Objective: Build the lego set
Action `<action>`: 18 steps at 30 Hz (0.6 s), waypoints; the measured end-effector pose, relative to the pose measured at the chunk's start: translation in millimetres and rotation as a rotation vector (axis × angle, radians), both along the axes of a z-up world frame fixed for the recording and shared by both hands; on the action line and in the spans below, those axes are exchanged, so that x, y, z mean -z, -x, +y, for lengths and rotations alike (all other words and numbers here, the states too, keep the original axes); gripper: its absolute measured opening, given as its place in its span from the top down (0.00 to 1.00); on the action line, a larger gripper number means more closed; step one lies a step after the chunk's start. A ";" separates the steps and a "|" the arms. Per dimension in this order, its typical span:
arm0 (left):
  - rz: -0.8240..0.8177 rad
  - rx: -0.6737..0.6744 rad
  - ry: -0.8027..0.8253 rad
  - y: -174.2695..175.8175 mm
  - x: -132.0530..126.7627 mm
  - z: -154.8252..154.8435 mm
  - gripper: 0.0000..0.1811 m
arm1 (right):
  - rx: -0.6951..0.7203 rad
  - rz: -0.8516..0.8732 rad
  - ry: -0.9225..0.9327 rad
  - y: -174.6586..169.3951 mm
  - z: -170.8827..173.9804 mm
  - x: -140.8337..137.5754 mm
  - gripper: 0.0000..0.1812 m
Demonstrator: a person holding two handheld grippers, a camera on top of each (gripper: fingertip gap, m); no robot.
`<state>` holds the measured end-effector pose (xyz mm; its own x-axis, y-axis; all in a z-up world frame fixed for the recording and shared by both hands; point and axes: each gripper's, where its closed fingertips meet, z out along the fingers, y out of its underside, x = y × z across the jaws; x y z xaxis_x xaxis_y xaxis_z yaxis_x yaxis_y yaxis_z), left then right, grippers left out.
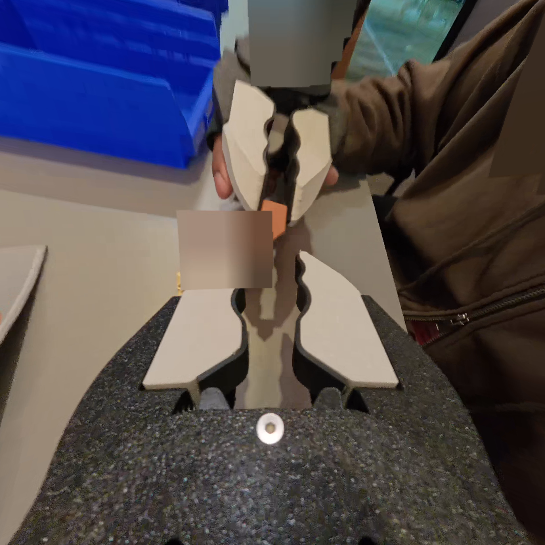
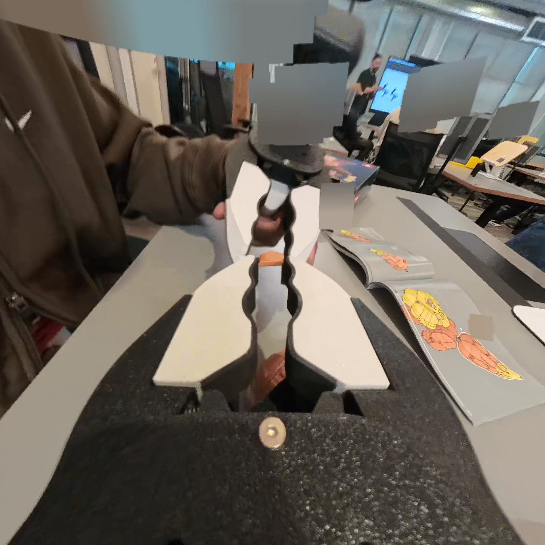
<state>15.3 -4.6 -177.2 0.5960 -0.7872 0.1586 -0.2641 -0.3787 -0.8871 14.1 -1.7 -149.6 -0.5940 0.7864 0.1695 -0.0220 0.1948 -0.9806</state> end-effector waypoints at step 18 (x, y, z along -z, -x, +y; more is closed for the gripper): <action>-0.148 -0.033 -0.390 -0.6 -32.8 8.5 0.91 | 0.016 0.012 0.118 4.7 0.0 -4.0 0.91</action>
